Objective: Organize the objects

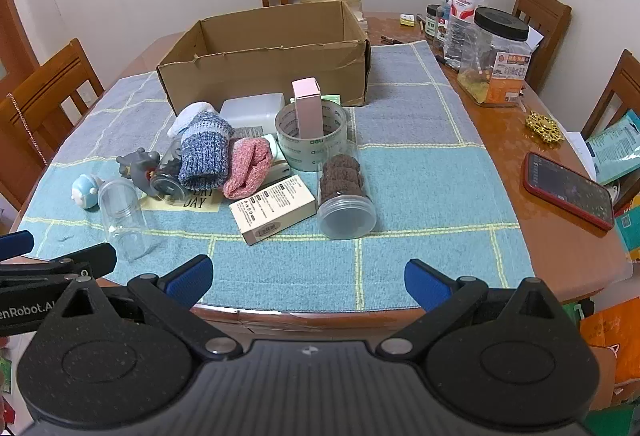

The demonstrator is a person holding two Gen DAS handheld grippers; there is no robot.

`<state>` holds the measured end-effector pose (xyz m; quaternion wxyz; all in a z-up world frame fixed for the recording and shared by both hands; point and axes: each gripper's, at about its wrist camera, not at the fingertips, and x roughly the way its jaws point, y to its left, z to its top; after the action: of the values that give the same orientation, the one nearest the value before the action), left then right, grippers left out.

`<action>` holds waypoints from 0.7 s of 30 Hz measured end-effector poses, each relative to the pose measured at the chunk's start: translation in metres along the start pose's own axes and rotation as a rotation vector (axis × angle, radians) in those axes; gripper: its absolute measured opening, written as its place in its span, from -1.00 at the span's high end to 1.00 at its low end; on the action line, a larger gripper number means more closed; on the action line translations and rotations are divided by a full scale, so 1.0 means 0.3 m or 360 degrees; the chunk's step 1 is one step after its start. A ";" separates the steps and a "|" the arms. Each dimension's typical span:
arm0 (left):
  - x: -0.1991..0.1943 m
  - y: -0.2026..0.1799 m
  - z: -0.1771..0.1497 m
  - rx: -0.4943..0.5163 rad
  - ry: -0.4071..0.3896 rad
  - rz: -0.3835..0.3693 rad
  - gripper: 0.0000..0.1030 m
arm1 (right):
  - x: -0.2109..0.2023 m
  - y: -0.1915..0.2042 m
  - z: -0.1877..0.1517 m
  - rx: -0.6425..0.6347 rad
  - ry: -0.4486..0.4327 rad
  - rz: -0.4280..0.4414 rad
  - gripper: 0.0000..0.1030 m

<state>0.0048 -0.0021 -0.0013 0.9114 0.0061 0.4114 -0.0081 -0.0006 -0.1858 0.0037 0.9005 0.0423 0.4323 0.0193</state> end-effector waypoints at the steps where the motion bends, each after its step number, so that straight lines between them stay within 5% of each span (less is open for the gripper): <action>1: -0.002 -0.001 0.001 0.0005 -0.0001 0.0008 -0.99 | 0.000 -0.002 0.001 -0.0002 0.0000 -0.0001 -1.00; 21: 0.002 0.044 0.053 0.0090 -0.0060 -0.0053 -0.99 | 0.024 0.025 0.046 0.0014 -0.0015 0.0025 -1.00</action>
<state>0.0174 0.0108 0.0089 0.9182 0.0249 0.3939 -0.0350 0.0148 -0.1788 0.0073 0.9022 0.0496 0.4278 0.0243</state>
